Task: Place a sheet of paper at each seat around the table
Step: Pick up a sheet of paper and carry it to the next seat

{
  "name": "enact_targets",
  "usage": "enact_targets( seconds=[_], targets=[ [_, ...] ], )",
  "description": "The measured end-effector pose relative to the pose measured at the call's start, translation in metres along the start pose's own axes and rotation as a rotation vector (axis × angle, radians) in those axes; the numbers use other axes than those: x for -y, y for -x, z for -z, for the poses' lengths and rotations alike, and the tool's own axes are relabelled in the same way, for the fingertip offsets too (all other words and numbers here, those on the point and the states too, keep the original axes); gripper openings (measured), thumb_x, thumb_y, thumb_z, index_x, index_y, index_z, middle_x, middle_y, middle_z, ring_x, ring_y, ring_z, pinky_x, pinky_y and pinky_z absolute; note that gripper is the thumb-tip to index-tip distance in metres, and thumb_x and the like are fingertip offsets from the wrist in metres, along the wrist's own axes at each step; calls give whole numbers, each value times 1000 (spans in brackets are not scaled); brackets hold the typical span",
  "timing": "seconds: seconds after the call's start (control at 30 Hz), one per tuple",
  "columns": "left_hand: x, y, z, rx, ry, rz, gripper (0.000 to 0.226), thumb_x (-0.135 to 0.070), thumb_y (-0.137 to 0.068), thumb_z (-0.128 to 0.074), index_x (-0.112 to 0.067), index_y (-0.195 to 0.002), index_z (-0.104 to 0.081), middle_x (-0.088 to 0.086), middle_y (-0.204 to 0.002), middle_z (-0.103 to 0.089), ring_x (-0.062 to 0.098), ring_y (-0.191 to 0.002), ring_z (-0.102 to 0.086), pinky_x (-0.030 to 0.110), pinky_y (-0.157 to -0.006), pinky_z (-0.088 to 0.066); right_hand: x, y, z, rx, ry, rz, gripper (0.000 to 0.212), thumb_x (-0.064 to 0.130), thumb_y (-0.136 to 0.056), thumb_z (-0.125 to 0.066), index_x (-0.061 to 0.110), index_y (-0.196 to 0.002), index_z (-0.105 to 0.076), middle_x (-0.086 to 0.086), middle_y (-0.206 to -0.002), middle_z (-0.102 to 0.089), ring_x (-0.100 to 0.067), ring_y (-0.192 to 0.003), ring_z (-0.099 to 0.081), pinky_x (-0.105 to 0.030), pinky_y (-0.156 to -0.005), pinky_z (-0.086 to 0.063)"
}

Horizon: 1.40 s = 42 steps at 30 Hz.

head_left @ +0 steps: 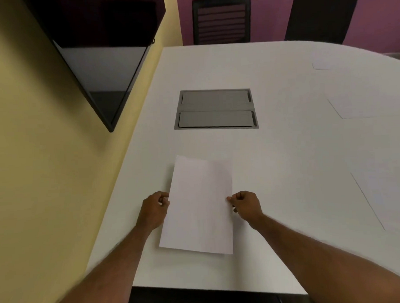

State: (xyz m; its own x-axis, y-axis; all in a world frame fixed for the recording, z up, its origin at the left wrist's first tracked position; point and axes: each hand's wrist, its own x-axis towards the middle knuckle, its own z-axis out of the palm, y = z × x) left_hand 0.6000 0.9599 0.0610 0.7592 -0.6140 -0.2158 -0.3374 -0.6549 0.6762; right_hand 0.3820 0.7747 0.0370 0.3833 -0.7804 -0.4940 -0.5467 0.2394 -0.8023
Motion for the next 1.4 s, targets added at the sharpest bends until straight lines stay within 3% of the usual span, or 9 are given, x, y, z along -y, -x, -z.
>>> enact_targets(
  seconds=[0.1, 0.27, 0.43, 0.6, 0.9, 1.03, 1.1, 1.23, 1.4],
  targets=[
    [9, -13, -11, 36, 33, -13, 35, -7, -90, -60, -16, -123, -59, -1, -83, -63, 17, -74, -59, 24, -66, -42, -6, -17, -11, -24, 58, 7, 22, 25, -82, -75, 12, -70, -63, -1, -67, -67, -16, -60, -63, -28, -62, -49],
    [34, -30, -32, 93, -20, -40, 45, -4, -91, -56, -20, -133, -56, 5, -79, -62, 18, -75, -57, 25, -73, -43, -14, -37, -27, -103, 193, 85, 15, 31, -86, -69, 16, -83, -66, 5, -77, -67, -14, -74, -61, -25, -64, -43],
    [48, -38, -36, 101, -77, -75, 40, -9, -95, -53, -16, -134, -58, 8, -111, -66, 23, -101, -62, 30, -93, -47, -17, -43, -32, -140, 284, 111, 16, 34, -86, -66, 18, -91, -67, 7, -83, -67, -16, -79, -63, -29, -68, -47],
    [52, -38, -35, 201, -233, -157, 52, -23, -94, -60, -21, -144, -45, 2, -99, -49, 14, -83, -49, 25, -79, -40, -22, -42, -34, -176, 308, 137, 16, 33, -80, -70, 23, -90, -63, 8, -79, -66, -15, -76, -63, -29, -67, -49],
    [53, -39, -33, 239, -245, -159, 59, -28, -93, -61, -22, -148, -38, 0, -101, -45, 12, -83, -47, 22, -79, -36, -28, -45, -35, -136, 454, 254, 32, 33, -86, -63, 31, -118, -64, 3, -79, -59, -11, -77, -57, -29, -68, -45],
    [46, -38, -32, 273, -262, -120, 61, -26, -94, -60, -21, -150, -35, 3, -106, -46, 14, -91, -48, 20, -83, -36, -26, -44, -32, -82, 455, 258, 38, 30, -86, -64, 27, -124, -61, 5, -74, -59, -10, -72, -57, -27, -66, -44],
    [38, -37, -28, 339, -285, -74, 65, -27, -95, -58, -20, -152, -29, 11, -124, -47, 21, -109, -53, 25, -95, -38, -26, -40, -27, -38, 415, 269, 48, 31, -86, -67, 25, -132, -54, 8, -71, -58, -9, -72, -57, -26, -67, -45],
    [23, -37, -18, 386, -422, -48, 70, -42, -93, -56, -19, -152, -26, 15, -145, -39, 29, -132, -44, 42, -110, -36, -30, -28, -6, 1, 546, 299, 45, 36, -87, -65, 23, -129, -53, 6, -93, -58, -11, -82, -56, -27, -72, -44],
    [-15, -31, -4, 325, -569, -181, 68, -46, -94, -52, -19, -151, -28, 9, -151, -34, 29, -137, -36, 43, -111, -32, -18, -14, 38, -22, 819, 421, 48, 37, -88, -63, 20, -131, -52, -1, -120, -57, -23, -112, -54, -36, -95, -42]
  ],
)
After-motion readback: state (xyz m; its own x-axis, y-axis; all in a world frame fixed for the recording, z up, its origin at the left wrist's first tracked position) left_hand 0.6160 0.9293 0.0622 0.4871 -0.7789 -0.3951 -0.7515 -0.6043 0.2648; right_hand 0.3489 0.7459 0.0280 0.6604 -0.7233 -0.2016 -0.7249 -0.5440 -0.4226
